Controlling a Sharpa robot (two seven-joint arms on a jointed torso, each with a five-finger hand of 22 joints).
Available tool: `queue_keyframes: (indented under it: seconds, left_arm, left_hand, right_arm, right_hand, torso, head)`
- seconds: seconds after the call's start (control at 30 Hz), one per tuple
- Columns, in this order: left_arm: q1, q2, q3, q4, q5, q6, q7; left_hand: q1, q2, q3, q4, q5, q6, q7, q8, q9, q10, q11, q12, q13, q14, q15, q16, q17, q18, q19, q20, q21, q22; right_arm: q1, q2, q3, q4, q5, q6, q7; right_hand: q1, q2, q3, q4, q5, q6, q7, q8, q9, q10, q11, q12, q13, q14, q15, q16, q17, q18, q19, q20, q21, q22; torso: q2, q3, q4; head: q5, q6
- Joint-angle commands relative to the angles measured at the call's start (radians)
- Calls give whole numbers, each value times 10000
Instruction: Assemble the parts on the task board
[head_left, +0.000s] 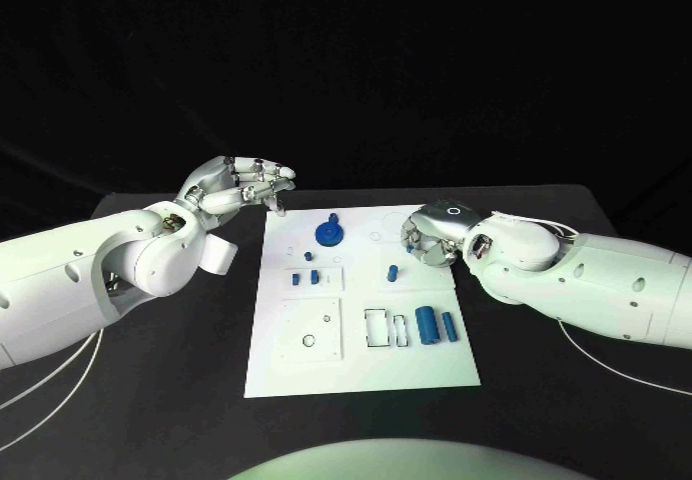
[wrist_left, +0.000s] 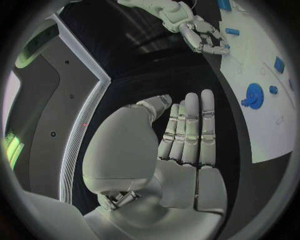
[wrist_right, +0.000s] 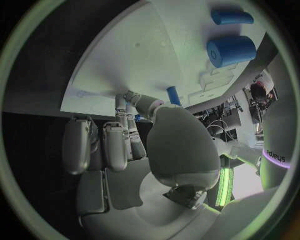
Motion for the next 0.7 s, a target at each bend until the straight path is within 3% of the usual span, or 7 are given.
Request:
queue_keyframes:
  seconds: [0.03,0.7]
  left_arm:
    - [2,2,7,27,-88,188,72]
    - [3,-5,7,1,-107,259,0]
  left_hand:
    - [-63,-6,0,-45,23,-42,13,-33,12,-66,-21,-44,-10,17,37,-27,3,118,2,79,-56,-14]
    - [-61,-20,-10,-65,24,-40,17,-34,25,-100,-12,-62,-17,3,44,-30,10,118,-1,85,-66,-19]
  right_arm:
    - [-4,-8,6,22,-271,-292,-213]
    - [57,-261,24,399,-299,-622,-204]
  right_hand:
    - [0,46,21,-52,-28,85,9,47,20,92,6,35,-8,518,-99,40,18,-97,248,-69,34,7]
    - [-66,8,-17,-35,-8,76,6,49,37,98,7,18,15,523,-100,61,45,-98,243,-76,39,17]
  torso:
    - [2,-4,7]
    - [0,2,12]
  head:
    - [-13,1]
    - [31,26]
